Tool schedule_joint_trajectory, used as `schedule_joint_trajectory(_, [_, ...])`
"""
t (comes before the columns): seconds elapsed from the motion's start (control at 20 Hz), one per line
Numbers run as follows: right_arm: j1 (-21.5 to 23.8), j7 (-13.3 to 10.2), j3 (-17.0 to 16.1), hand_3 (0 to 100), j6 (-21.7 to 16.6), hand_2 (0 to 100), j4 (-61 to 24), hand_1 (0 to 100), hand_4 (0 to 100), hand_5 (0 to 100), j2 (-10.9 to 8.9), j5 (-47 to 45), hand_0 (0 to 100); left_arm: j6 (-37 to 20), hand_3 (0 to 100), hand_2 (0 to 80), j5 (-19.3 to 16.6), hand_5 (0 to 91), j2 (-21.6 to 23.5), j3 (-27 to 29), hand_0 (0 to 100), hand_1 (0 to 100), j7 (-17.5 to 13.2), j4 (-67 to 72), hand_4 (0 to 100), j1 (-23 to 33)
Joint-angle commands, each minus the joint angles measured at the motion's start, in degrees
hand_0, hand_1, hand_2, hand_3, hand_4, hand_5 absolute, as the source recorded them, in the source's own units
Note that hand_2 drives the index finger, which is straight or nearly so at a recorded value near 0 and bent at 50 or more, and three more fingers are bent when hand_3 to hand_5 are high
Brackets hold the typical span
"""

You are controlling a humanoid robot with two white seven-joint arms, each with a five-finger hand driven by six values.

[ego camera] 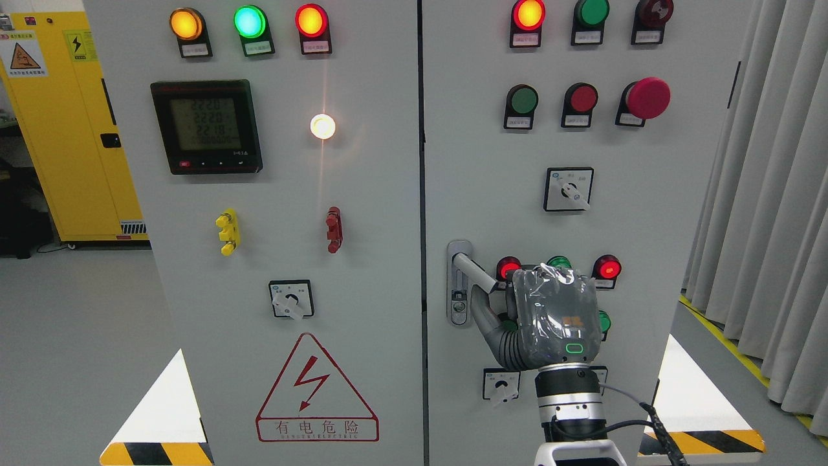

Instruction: Release door handle

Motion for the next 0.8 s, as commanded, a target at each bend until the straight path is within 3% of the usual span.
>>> schedule_joint_trajectory(0.0, [-0.16, -0.04, -0.1, 100, -0.02, 100, -0.08, 37, 100, 100, 0.0, 0.0, 55, -0.01, 0, 0.0, 0.0, 0.0, 0.03, 0.0, 12, 56, 0.01, -0.88, 0, 0.0])
schedule_joint_trajectory(0.75, [-0.34, 0.4, -0.89, 100, -0.11, 100, 0.01, 37, 100, 100, -0.09, 0.0, 54, -0.01, 0, 0.0, 0.0, 0.0, -0.06, 0.0, 12, 56, 0.01, -0.88, 0, 0.0])
